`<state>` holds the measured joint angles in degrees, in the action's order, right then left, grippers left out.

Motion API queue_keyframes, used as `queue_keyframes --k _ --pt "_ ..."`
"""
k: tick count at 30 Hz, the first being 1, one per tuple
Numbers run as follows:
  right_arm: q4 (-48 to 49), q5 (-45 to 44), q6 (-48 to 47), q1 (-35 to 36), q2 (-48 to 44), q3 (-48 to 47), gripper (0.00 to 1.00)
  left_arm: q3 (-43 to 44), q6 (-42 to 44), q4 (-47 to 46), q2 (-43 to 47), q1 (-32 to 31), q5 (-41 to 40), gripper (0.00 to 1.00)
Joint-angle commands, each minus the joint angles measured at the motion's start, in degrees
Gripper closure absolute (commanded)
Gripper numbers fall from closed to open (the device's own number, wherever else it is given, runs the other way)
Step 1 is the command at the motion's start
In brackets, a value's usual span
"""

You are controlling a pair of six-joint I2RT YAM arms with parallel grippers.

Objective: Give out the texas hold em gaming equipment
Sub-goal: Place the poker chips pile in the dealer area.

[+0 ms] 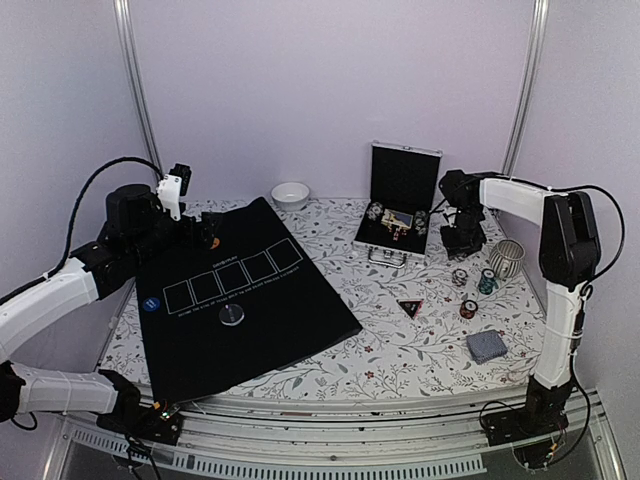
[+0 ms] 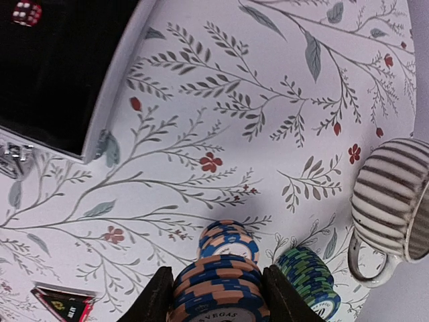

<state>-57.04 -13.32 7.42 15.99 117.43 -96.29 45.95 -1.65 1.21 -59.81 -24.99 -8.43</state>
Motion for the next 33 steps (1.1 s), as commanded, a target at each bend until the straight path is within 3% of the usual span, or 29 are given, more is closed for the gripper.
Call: queue_keyframes --k 1,7,14,20,33 --pt "-2.60 1.07 0.31 6.56 -2.33 -6.37 0.97 -0.69 0.68 -0.60 -0.01 0.03 -1.00 0.02" --pt "-6.66 1.48 1.53 20.09 5.83 -20.07 0.97 -0.71 0.67 -0.60 0.39 0.12 -1.74 0.02" --pt "-7.05 7.93 0.20 33.07 17.73 -34.87 0.97 -0.77 0.77 -0.69 1.31 0.12 -2.29 0.02" --pt "-5.11 11.63 -1.09 37.53 23.93 -37.13 0.97 -0.69 0.67 -0.60 1.42 0.12 -1.30 0.02" --pt "-11.04 5.96 -4.14 41.34 30.20 -36.79 0.97 -0.78 0.67 -0.60 1.34 0.12 -1.07 0.02"
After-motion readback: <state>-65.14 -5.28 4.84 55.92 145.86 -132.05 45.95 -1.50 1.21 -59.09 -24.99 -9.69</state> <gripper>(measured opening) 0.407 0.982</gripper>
